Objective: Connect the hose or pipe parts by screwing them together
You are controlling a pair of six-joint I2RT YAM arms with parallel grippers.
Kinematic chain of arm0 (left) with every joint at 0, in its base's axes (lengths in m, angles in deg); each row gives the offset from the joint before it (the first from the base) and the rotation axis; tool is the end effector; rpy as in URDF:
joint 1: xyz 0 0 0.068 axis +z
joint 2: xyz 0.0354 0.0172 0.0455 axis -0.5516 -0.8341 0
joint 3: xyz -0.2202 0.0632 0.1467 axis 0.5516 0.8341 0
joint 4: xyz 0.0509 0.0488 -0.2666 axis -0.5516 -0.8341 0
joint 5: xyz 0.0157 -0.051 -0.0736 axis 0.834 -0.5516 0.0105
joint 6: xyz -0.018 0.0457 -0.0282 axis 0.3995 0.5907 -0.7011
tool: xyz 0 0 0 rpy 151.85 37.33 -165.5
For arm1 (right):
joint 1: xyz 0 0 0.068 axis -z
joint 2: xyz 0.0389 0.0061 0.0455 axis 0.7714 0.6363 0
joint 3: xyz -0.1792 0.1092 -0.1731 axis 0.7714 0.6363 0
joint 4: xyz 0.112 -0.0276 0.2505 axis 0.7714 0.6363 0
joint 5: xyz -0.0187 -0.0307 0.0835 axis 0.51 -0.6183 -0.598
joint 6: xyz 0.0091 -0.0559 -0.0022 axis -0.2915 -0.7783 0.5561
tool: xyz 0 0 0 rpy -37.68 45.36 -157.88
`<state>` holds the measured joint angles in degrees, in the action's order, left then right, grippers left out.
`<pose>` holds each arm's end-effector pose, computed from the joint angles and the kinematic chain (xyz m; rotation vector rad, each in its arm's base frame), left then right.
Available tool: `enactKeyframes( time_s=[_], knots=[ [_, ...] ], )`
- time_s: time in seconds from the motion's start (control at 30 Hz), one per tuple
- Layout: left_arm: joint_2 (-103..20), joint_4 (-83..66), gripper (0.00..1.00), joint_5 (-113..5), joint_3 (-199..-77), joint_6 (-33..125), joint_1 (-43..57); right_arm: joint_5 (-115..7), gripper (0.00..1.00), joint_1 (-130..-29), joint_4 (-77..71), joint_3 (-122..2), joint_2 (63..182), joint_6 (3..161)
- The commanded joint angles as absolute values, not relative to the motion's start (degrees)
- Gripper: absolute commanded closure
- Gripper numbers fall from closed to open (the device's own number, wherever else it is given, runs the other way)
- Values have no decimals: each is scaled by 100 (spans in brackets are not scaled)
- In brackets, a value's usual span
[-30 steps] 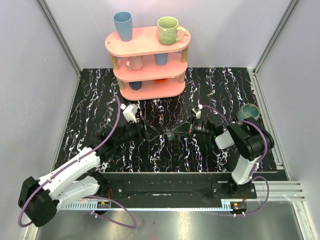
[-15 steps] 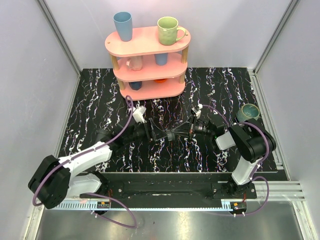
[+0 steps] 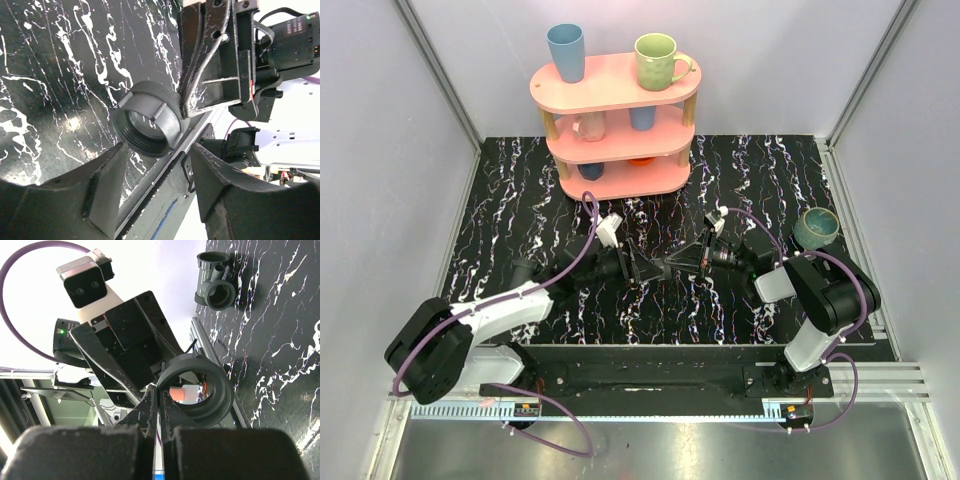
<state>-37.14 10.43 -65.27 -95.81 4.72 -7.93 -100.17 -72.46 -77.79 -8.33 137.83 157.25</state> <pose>0.1970 -0.1916 0.1984 0.0489 2.1826 -1.3621 0.2498 0.1355 0.1468 0.0846 2.0222 2.0152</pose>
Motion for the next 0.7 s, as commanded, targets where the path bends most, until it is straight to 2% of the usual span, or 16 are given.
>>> enactKeyframes(
  time_s=[0.0, 0.1, 0.2, 0.23, 0.3, 0.33, 0.37, 0.43, 0.47, 0.53, 0.57, 0.67],
  knots=[
    [-3855, 1637, 45, -6544, -9840, 301, -871, -9994, 100, -7280, -9126, -776, 13657, 15711],
    [-4074, 1899, 49, -6710, -9875, 204, -888, -9986, 100, -7289, -9126, -758, 13701, 15675],
    [-4207, 2076, 60, -6851, -9945, 37, -889, -10003, 100, -7289, -9127, -837, 13789, 15728],
    [-4216, 2059, 72, -6860, -9954, 28, -889, -9986, 100, -7289, -9135, -846, 13806, 15737],
    [-4190, 1841, 87, -6746, -9989, -7, -889, -9907, 100, -7281, -9135, -820, 13850, 15763],
    [-4172, 1622, 97, -6676, -10024, -24, -880, -9889, 99, -7289, -9135, -803, 13868, 15755],
    [-4163, 1384, 100, -6501, -10077, -7, -880, -9872, 96, -7289, -9127, -776, 13877, 15737],
    [-4120, 830, 100, -6403, -10226, 212, -880, -9775, 80, -7289, -9118, -680, 13868, 15711],
    [-4102, 593, 100, -6272, -10296, 300, -871, -9749, 61, -7289, -9100, -671, 13859, 15702],
    [-4058, -241, 100, -6061, -10560, 607, -853, -9722, 42, -7281, -9083, -644, 13824, 15719],
    [-4049, -461, 100, -5903, -10639, 739, -836, -9705, 26, -7263, -9065, -636, 13780, 15728],
    [-4014, -1585, 100, -5299, -11017, 1319, -739, -9634, 15, -7202, -8908, -565, 13684, 15667]
  ],
)
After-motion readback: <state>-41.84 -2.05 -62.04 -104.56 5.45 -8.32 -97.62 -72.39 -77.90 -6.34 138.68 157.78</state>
